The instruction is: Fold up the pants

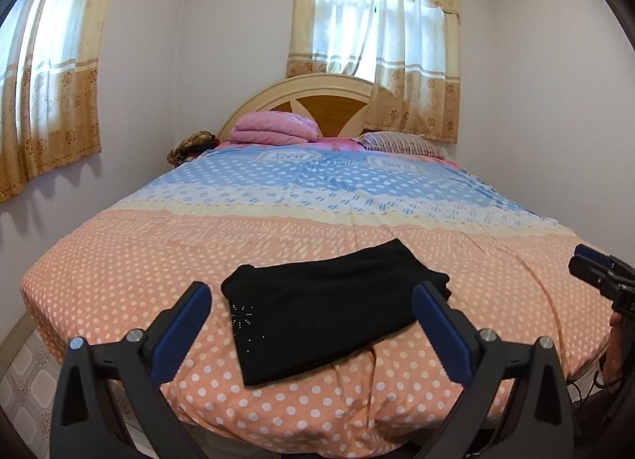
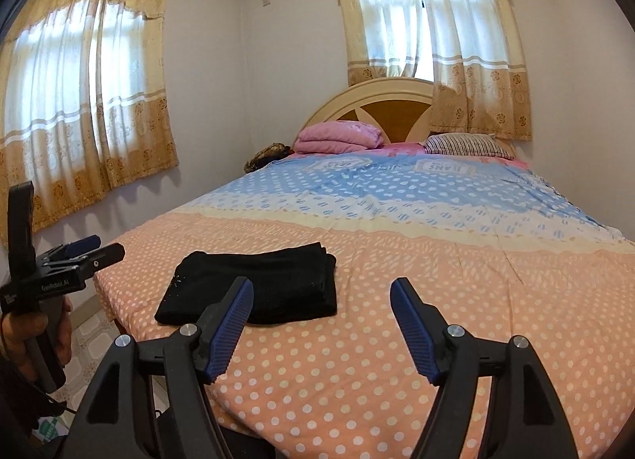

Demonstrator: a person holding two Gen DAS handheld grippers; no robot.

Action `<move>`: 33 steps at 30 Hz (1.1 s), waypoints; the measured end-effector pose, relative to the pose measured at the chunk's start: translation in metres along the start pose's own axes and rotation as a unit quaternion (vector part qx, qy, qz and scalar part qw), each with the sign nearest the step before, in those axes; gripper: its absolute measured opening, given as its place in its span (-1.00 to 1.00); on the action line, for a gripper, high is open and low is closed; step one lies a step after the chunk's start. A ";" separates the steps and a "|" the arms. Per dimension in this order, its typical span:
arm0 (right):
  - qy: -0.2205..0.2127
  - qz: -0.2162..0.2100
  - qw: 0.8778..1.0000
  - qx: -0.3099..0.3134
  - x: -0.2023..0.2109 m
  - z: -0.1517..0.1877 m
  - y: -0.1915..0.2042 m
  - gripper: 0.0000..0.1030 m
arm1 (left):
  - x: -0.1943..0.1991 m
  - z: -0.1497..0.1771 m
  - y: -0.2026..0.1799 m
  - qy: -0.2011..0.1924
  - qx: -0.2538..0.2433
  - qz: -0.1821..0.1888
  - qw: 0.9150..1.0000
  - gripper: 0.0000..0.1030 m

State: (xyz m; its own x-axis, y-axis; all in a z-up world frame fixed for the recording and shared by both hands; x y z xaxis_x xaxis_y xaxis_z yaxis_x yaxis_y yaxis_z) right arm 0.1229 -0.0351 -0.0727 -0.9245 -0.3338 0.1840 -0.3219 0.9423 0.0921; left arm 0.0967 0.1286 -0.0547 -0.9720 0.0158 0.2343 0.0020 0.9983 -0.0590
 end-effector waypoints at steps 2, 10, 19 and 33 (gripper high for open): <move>0.000 -0.001 1.000 -0.002 0.000 0.000 -0.001 0.42 | 0.000 0.001 0.000 0.002 0.003 0.000 1.000 1.00; -0.004 -0.006 1.000 0.003 0.004 -0.001 0.001 0.42 | -0.002 0.007 -0.006 0.008 0.005 0.004 1.000 1.00; -0.009 -0.005 1.000 -0.002 0.006 -0.003 0.000 0.43 | 0.003 0.005 -0.012 0.004 0.001 0.005 1.000 1.00; -0.015 -0.008 1.000 0.003 0.008 -0.003 0.005 0.44 | 0.000 0.006 -0.016 0.009 -0.014 -0.005 1.000 1.00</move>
State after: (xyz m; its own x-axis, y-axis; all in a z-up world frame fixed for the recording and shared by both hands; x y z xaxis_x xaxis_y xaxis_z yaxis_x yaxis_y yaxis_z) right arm 0.1141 -0.0333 -0.0677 -0.9248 -0.3478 0.1540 -0.3377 0.9371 0.0885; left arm 0.0957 0.1127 -0.0594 -0.9675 0.0059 0.2527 -0.0018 0.9995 -0.0301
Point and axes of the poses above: each gripper's, at about its wrist camera, not at the fingertips, and x roughly against the way its jaws point, y to its left, z to its underside, the point moved 5 cm from there along -x, roughly the way its jaws point, and after that the axes turned 12 degrees about -y, right-handed, at the moved point
